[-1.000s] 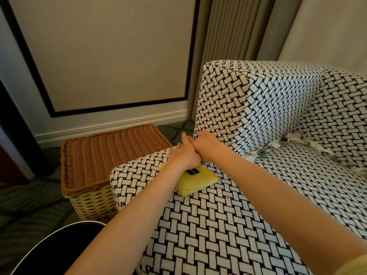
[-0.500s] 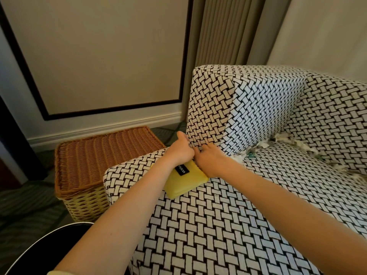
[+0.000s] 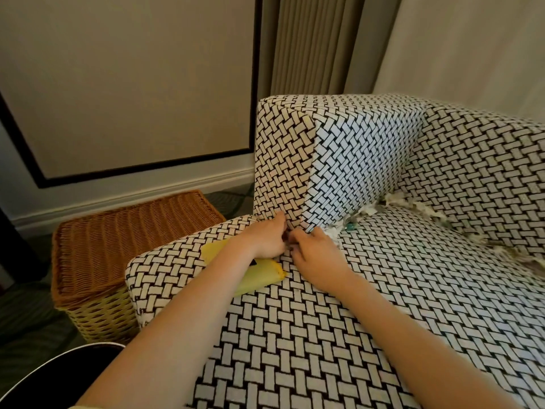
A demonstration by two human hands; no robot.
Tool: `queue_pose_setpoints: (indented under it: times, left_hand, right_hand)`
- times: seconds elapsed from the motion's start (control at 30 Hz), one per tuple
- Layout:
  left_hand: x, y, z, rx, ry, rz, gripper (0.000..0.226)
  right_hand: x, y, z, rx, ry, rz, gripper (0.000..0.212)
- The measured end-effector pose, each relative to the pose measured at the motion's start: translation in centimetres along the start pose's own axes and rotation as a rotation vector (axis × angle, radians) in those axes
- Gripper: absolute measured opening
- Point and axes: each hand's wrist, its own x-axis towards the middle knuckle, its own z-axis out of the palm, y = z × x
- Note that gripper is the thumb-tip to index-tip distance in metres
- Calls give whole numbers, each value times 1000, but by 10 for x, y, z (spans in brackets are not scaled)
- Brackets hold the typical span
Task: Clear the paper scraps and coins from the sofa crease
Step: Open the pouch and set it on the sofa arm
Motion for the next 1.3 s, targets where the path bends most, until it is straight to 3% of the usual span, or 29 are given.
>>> queue_pose_setpoints:
  times: [0.13,0.2,0.33,0.43,0.6,0.77,1.07,1.3]
  left_hand:
    - [-1,2,5,-26,34,37,45]
    - [-1,5,11,-86,45,37,40]
    - [-5,12,16,-129,62,46,39]
    - [-5,16,17,-140,84,56,41]
    - [-6,19,25,-164,152,44,40]
    - [-7,20,30,-263,200,17,34]
    - [-1,33,38,-611,339,-111,35]
    - [-3,30,40,-798,396,-153,23]
  right_hand:
    - [-2,10,9,42,227,51,21]
    - [0,10,7,50,333,170,30]
    - [3,16,5,172,155,487,92]
    - [11,18,6,254,-5,554,109]
    - [18,16,1,185,-62,575,103]
    - [18,18,-1,165,-5,588,95]
    - [21,25,6,123,160,543,33]
    - [16,45,-3,388,258,541,14]
